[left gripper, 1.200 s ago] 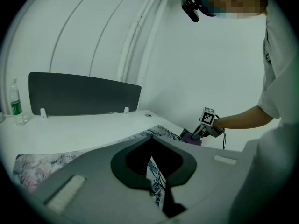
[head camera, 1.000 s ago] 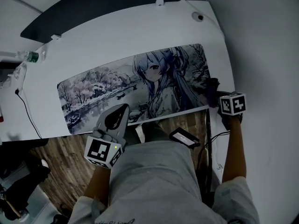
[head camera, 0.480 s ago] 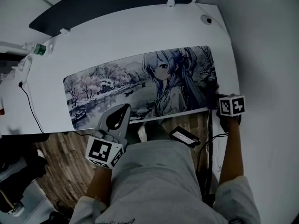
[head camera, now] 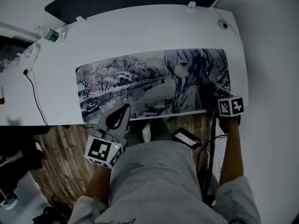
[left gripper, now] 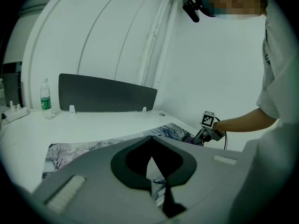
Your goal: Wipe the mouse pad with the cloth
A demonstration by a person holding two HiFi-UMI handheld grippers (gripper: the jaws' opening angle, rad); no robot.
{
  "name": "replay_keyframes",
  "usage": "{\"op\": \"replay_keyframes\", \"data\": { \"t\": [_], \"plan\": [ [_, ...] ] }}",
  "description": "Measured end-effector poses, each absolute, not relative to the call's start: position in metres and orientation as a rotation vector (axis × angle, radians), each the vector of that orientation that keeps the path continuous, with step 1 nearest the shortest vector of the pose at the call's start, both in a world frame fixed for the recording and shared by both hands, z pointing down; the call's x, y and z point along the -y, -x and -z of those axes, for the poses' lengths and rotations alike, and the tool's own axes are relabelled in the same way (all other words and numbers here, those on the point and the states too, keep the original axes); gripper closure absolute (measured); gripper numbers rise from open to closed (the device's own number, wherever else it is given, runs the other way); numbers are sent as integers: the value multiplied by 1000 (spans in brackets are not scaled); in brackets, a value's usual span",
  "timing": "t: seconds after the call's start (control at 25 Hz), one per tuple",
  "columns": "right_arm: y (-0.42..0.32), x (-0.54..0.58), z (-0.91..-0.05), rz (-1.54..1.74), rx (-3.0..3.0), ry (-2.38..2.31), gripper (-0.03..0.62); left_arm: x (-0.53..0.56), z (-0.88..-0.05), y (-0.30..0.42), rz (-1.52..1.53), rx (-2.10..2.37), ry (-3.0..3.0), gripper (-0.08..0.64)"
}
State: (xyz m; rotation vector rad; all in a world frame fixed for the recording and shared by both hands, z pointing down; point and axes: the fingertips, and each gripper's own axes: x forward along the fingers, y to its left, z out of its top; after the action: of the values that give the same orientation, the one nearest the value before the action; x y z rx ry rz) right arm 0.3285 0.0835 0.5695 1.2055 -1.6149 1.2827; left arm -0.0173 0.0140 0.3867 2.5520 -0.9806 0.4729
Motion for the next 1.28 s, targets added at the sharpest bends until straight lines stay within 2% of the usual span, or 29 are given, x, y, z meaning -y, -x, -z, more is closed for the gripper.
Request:
{"op": "replay_keyframes", "data": {
  "t": [0.6,1.28],
  "plan": [
    [-202,-68,-570,-1274,1651,-1115,518,-13,-388,119,-446,1016,-2536,541],
    [-93,-55,-571,-1243,1709,-1052,518,-31,-396,226,-429,1102,-2494,541]
  ]
}}
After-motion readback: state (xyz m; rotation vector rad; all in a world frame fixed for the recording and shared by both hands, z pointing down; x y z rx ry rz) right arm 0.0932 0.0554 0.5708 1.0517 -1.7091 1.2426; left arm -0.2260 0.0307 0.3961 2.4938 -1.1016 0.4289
